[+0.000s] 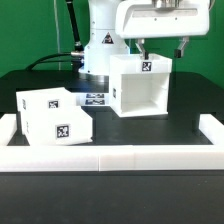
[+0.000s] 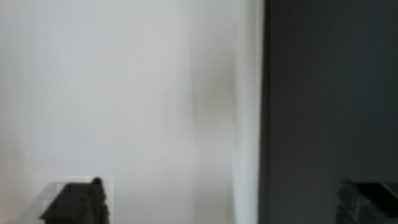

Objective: Assemble drawer

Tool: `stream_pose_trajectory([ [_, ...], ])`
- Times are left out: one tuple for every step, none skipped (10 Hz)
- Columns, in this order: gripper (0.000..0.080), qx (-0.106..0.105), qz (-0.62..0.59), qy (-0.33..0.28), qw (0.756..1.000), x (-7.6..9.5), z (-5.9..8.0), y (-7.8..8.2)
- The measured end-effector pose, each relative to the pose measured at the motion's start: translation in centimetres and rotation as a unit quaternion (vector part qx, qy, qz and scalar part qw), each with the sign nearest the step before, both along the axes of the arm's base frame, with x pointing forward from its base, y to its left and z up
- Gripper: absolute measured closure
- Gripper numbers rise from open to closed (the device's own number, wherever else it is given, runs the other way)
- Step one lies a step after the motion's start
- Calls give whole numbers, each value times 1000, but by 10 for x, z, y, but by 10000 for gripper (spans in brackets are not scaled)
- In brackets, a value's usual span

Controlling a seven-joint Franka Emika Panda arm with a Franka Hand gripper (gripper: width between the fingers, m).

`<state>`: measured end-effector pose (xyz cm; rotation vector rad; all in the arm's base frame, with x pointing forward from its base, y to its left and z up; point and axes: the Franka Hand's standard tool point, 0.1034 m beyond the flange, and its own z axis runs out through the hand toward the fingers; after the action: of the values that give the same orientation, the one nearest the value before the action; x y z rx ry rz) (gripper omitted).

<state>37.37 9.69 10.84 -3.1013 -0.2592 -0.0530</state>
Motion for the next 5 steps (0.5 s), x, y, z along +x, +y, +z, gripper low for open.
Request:
stream_pose_trajectory([
  [150,-2,-4,4,1000,-2,-3,2],
  [150,-2,-4,4,1000,-2,-4,2],
  [180,-1,-4,4,1000,-1,-3,3],
  [180,-1,-4,4,1000,0,-3,2],
  [351,-1,-4,4,1000,0,-3,2],
])
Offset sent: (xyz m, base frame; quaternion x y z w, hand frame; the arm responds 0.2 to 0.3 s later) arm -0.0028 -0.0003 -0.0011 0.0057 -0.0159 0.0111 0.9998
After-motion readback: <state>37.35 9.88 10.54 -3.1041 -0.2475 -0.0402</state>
